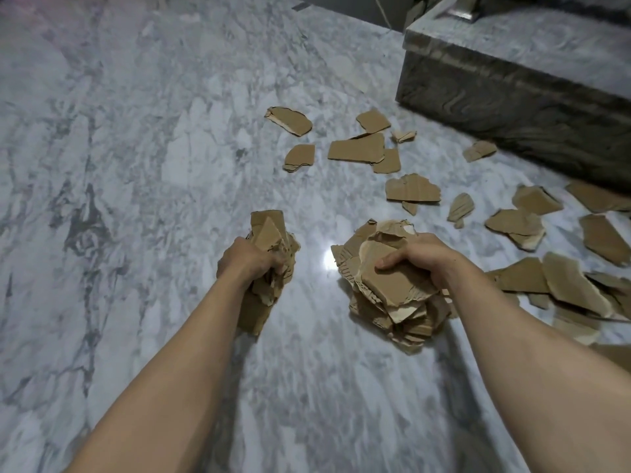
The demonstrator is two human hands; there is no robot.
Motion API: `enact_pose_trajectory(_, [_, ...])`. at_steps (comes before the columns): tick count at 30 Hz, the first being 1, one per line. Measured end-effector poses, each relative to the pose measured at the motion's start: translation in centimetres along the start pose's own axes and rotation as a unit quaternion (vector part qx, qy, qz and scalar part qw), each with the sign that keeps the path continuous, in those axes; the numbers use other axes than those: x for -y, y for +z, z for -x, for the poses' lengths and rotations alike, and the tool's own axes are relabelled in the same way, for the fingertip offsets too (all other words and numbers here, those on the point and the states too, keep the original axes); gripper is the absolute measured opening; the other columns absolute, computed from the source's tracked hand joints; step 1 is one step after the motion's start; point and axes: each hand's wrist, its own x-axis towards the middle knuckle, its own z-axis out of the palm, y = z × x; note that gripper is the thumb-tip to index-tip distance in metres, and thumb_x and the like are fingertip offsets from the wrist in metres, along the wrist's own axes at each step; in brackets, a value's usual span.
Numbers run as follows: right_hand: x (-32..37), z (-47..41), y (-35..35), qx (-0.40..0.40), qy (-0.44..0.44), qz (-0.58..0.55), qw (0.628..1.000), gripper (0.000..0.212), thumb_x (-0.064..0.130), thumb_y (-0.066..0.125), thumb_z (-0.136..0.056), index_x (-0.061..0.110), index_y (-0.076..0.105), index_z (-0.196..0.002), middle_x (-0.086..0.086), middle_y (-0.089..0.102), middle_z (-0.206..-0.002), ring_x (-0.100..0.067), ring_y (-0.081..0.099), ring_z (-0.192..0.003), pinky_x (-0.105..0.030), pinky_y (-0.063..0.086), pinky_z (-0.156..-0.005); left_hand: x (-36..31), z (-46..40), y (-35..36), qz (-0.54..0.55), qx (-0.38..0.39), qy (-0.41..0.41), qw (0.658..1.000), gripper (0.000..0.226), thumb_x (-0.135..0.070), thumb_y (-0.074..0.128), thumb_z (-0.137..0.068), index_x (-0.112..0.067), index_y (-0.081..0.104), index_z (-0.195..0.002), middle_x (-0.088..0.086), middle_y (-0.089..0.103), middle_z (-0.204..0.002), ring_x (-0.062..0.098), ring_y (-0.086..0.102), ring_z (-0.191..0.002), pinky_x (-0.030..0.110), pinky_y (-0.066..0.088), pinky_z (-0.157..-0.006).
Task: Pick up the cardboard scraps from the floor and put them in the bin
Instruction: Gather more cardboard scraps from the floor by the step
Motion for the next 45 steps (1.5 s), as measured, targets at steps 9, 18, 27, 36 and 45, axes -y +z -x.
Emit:
enact_pose_trajectory(9, [1.9, -0.7, 1.7, 0.031, -0.010, -0.050, 0.998, 0.046, 0.000, 0.090, -0.060, 0.006, 0.069, -0.101, -0.017, 0.075, -0.092, -0.035, 0.072, -0.079, -0.042, 0.061, -0.062, 0.7, 0.5, -0.5, 0.195, 0.061, 0.007, 0.979, 0.031, -0.007, 0.083, -0.071, -0.004, 0.058, -0.090, 0.010, 0.065, -0.088, 0.020, 0.057, -0.069, 0.027, 0.041, -0.052])
enact_pose_trajectory(18, [8.2, 7.8, 2.9, 0.046, 0.052, -0.105, 0.992, 0.045, -0.004, 0.087, -0.061, -0.001, 0.069, -0.102, -0.018, 0.074, -0.087, -0.030, 0.072, -0.064, -0.038, 0.059, -0.049, -1.9, 9.4, -5.9, 0.344, 0.132, -0.027, 0.929, 0.033, 0.002, 0.077, -0.072, -0.007, 0.071, -0.103, 0.016, 0.075, -0.092, 0.029, 0.072, -0.081, 0.039, 0.061, -0.079])
enact_pose_trajectory(27, [24.6, 25.5, 1.1, 0.073, 0.055, -0.005, 0.996, 0.056, 0.010, 0.093, -0.055, 0.005, 0.071, -0.106, -0.016, 0.077, -0.095, -0.034, 0.074, -0.088, -0.059, 0.059, -0.076, -5.2, 24.0, -22.2, 0.493, 0.127, -0.092, 0.856, 0.052, -0.006, 0.083, -0.059, 0.003, 0.069, -0.109, 0.015, 0.076, -0.083, 0.026, 0.074, -0.070, 0.040, 0.062, -0.075])
enact_pose_trajectory(36, [38.5, 39.7, 14.8, 0.175, -0.009, 0.075, 0.982, 0.061, 0.006, 0.093, -0.056, 0.004, 0.069, -0.112, -0.019, 0.075, -0.100, -0.034, 0.073, -0.083, -0.055, 0.061, -0.067, 2.6, 32.4, -40.8, 0.585, -0.002, -0.120, 0.802, 0.018, -0.006, 0.080, -0.074, -0.006, 0.073, -0.090, 0.010, 0.074, -0.073, 0.024, 0.069, -0.059, 0.029, 0.058, -0.059])
enact_pose_trajectory(45, [40.8, 51.5, 42.0, 0.305, -0.067, 0.162, 0.936, 0.049, 0.002, 0.090, -0.057, 0.002, 0.075, -0.104, -0.018, 0.076, -0.099, -0.037, 0.074, -0.088, -0.051, 0.062, -0.068, 24.8, 37.6, -55.5, 0.643, -0.138, -0.160, 0.736, 0.036, -0.021, 0.082, -0.071, -0.013, 0.074, -0.105, 0.012, 0.077, -0.094, 0.030, 0.073, -0.084, 0.030, 0.057, -0.064])
